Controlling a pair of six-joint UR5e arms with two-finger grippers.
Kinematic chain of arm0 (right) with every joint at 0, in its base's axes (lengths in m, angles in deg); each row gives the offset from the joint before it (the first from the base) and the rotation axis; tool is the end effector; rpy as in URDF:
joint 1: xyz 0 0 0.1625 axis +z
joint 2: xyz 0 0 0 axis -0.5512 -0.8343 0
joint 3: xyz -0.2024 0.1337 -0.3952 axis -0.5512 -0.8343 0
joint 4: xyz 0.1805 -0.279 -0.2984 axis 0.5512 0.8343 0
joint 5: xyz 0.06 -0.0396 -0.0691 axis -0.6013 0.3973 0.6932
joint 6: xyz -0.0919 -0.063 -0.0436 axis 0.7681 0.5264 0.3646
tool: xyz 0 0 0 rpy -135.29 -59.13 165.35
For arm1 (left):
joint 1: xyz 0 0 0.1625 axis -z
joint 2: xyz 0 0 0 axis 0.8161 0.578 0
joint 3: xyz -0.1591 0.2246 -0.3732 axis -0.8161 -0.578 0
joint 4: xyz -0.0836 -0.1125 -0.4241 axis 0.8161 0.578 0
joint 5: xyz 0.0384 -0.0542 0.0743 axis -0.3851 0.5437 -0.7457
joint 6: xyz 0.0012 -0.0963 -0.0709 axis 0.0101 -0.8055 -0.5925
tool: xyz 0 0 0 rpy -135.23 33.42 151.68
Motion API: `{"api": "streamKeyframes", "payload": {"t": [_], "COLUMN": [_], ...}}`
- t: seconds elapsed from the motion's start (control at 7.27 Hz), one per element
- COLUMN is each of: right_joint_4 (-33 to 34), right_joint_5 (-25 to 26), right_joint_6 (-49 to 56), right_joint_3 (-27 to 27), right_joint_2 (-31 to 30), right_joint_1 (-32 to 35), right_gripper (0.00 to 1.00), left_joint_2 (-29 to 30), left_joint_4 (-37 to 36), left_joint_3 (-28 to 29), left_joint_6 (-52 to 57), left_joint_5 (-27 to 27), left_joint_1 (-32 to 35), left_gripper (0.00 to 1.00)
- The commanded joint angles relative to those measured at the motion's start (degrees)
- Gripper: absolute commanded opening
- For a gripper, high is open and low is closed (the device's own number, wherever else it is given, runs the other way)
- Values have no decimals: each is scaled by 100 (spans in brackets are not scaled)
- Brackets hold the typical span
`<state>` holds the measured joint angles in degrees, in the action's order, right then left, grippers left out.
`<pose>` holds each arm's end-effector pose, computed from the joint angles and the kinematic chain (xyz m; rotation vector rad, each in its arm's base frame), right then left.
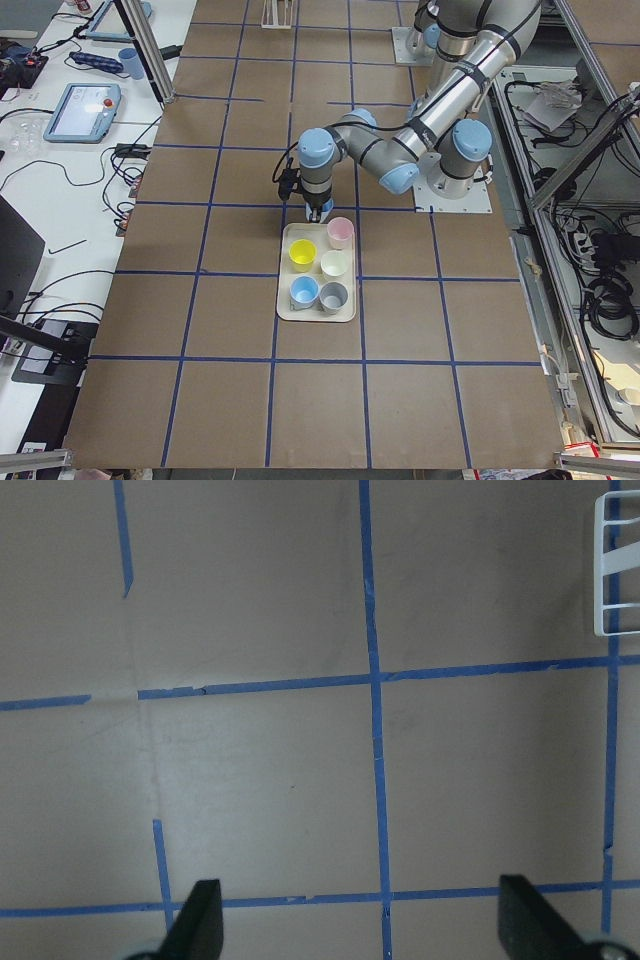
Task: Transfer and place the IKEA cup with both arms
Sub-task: 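Lower the cup onto the white tray with left gripper while right arm retracts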
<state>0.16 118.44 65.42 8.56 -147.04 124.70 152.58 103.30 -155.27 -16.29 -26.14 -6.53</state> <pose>0.1491 -0.5390 0.5326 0.1140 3.1022 -0.0652 0.2508 -0.4833 0.2701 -0.1943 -3.0857 -0.0349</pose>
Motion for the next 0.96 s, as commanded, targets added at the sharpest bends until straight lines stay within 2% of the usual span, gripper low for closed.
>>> {"api": "streamKeyframes", "payload": {"t": [0.0,0.28,0.69,0.83], "right_joint_4": [327,302,267,275], "right_joint_5": [168,213,213,204], "right_joint_6": [-118,-127,-118,-118], "right_joint_3": [19,11,2,2], "right_joint_2": [8,-1,-27,-19], "right_joint_1": [51,60,60,60], "right_gripper": [96,100,100,100], "left_joint_2": [339,541,726,770], "left_joint_4": [424,612,569,543], "left_joint_3": [540,674,692,692], "left_joint_6": [67,49,49,49], "left_joint_5": [-19,-37,-46,-202], "left_joint_1": [-53,-44,-53,-53], "left_gripper": [0,0,0,5]}}
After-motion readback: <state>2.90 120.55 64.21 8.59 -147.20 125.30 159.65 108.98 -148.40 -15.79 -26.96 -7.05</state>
